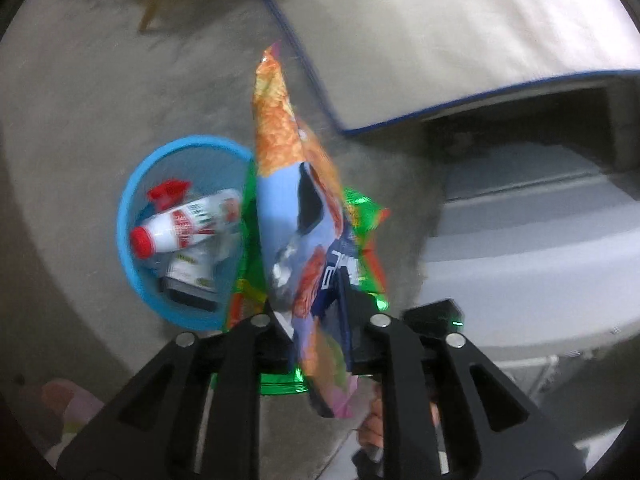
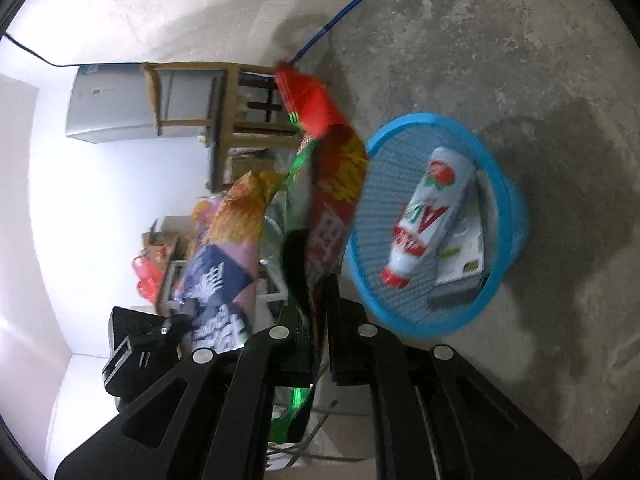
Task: Collect trash
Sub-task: 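Open both tools over the wastebasket to drop both bags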
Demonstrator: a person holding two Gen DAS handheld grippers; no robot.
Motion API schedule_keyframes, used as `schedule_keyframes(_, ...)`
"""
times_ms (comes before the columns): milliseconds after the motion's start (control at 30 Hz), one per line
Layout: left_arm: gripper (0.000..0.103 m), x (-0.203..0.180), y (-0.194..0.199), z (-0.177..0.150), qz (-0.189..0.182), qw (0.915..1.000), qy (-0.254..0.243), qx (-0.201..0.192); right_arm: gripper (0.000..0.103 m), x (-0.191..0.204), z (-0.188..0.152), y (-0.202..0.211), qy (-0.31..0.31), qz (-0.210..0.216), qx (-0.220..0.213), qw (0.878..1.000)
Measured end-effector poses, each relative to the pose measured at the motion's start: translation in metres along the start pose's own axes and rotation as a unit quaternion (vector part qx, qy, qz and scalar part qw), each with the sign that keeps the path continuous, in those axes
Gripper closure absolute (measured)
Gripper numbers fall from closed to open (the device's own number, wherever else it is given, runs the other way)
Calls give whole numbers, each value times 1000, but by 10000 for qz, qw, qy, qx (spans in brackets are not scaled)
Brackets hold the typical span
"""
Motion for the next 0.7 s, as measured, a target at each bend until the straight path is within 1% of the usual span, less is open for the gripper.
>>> schedule_keyframes(33, 86, 9, -5, -2, 157, 9999, 29, 29, 96, -6, 2, -8, 36, -128, 19, 9999)
schedule_keyframes(67, 86, 22, -17, -1, 398, 9991, 128, 25, 93, -13, 3, -15, 51, -245, 60, 9997)
schedule_keyframes(100, 83, 32, -27, -1, 550, 9983, 204, 51, 92, -26, 4, -26, 20, -474, 122, 9988)
schedule_keyframes(133, 81, 40, -35, -3, 697, 9972, 260, 113, 89, -34, 4, -32, 1, -674, 162, 9976)
schedule_keyframes(167, 75, 50, -44, -6, 896, 9952, 313, 231, 84, -42, 4, -39, 48, -895, 219, 9957)
schedule_keyframes(200, 71, 57, -48, -9, 1038, 9935, 371, 278, 80, -49, 5, -45, 194, -1218, 257, 9920)
schedule_keyframes(233, 69, 63, -50, -12, 1124, 9922, 458, 275, 67, -52, 5, -47, 335, -1481, 249, 9881)
schedule_keyframes(267, 63, 66, -50, -13, 1123, 9920, 512, 254, 62, -53, 6, -48, 506, -1706, 233, 9838)
schedule_keyframes(300, 59, 68, -50, -14, 1113, 9920, 557, 229, 62, -52, 7, -49, 709, -1845, 225, 9800)
schedule_keyframes(333, 58, 68, -49, -15, 1099, 9922, 558, 215, 59, -50, 7, -48, 825, -1902, 225, 9780)
schedule_keyframes(367, 56, 68, -48, -16, 1089, 9925, 510, 223, 52, -47, 8, -47, 962, -1976, 205, 9753)
schedule_keyframes(433, 51, 68, -48, -16, 1139, 9922, 454, 213, 45, -40, 11, -43, 1263, -2150, 65, 9684)
schedule_keyframes(500, 41, 69, -43, -15, 1227, 9914, 425, 153, 44, -35, 14, -38, 1477, -2319, -77, 9614)
schedule_keyframes(533, 39, 70, -45, -14, 1277, 9908, 427, 125, 43, -33, 17, -34, 1519, -2428, -197, 9579)
schedule_keyframes(600, 33, 66, -39, -12, 1323, 9903, 426, 66, 43, -32, 21, -24, 1477, -2445, -359, 9577)
schedule_keyframes(700, 27, 61, -26, -6, 1395, 9897, 330, -35, 43, -34, 23, -6, 1306, -2368, -599, 9609)
Point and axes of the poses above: each gripper's, at about its wrist camera, not at the fingertips, and y roughly against the way its jaws point, x to its left, z to its top, the point moved 6 cm from there along -y, roughly the way its jaws point, and after that the axes turned 10 degrees about -x, right-handed, at the moved point
